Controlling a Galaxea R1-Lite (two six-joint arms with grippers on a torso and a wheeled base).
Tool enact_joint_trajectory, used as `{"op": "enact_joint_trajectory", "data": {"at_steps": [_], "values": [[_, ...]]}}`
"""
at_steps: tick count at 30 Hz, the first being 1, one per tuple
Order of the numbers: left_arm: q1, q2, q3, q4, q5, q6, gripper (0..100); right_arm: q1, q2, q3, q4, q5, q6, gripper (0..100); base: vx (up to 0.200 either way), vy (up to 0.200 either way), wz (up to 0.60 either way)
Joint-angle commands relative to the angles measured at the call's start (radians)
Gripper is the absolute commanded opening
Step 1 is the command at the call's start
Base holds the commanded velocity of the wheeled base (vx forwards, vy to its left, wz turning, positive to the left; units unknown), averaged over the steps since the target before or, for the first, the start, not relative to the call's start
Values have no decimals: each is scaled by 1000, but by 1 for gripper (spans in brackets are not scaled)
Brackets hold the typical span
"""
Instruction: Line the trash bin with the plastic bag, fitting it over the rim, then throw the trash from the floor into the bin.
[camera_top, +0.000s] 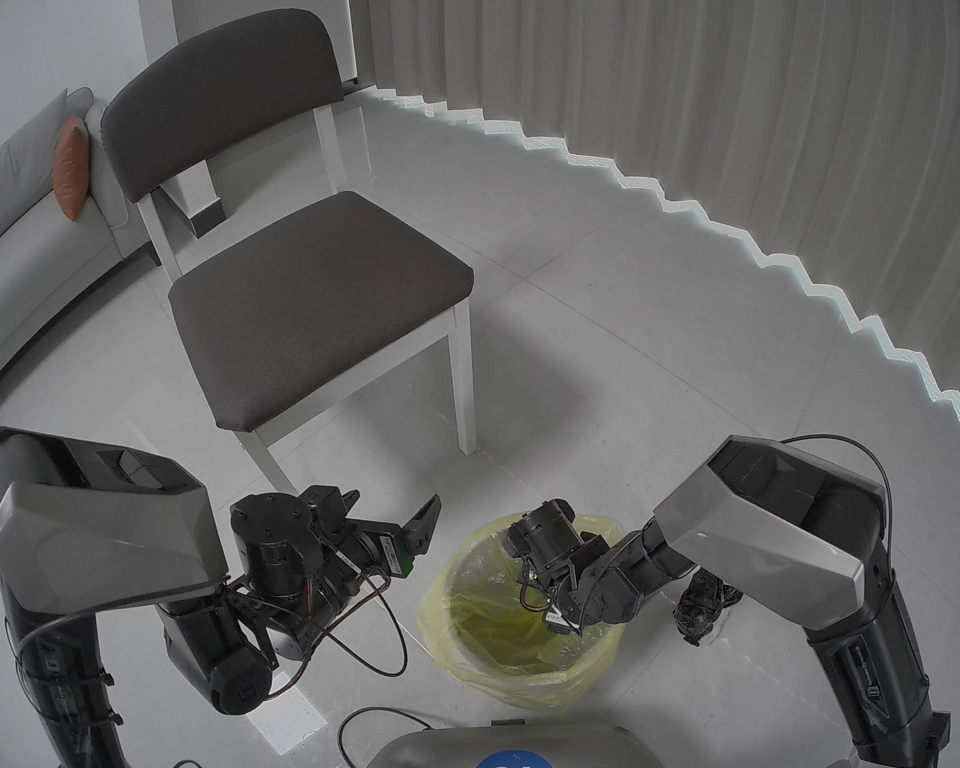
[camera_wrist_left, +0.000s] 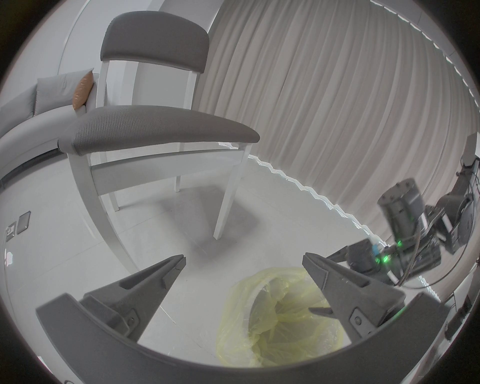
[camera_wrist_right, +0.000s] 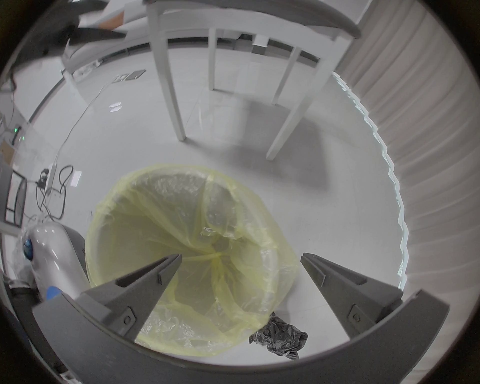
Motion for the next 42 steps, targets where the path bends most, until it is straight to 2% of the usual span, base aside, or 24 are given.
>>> {"op": "enact_joint_trajectory", "data": {"at_steps": [1,5,23,35,42], "values": [[-1,3,3,-8,0,1,100,-10,1,12,29,-12,1,100,0,0,0],[-3,6,1,-8,-1,1,100,-23,-21,54,64,-13,0,100,0,0,0],[-7,7,1,-8,0,-1,100,-17,-146,212,50,-9,0,100,0,0,0],[-14,3,3,-9,0,1,100,10,-159,299,-31,-4,0,100,0,0,0],[-14,6,1,-9,0,-1,100,-25,-214,298,-58,-1,12,100,0,0,0]]}}
